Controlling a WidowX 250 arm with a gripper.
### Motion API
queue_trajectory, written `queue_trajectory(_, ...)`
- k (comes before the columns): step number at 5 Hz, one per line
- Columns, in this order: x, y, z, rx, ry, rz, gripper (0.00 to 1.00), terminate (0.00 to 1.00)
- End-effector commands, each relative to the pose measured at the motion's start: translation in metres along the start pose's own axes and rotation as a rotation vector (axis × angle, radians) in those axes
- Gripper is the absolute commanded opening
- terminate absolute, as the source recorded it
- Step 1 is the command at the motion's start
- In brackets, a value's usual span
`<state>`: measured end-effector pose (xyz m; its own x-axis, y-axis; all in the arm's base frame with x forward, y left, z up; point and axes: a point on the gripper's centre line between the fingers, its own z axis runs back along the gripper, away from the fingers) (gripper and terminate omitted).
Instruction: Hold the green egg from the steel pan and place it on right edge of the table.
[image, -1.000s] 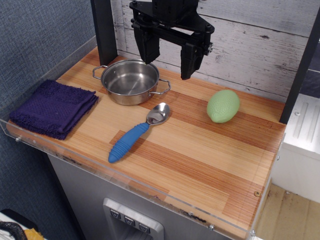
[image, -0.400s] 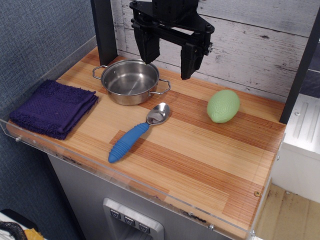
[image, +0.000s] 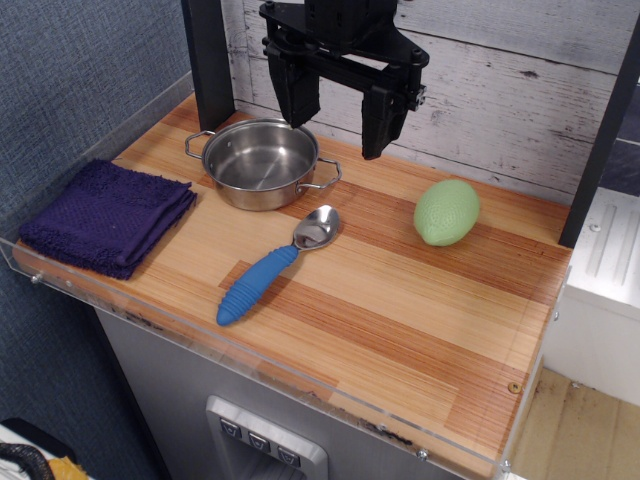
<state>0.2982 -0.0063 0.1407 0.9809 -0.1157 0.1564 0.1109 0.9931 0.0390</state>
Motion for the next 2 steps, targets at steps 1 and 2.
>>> queue_trajectory(1, -0.0014, 0.009, 0.0173, 0.007, -0.046, -0.001, 1.0, 0.0)
queue_trajectory(2, -0.0014, 0.009, 0.0173, 0.007, -0.046, -0.001, 1.0, 1.0)
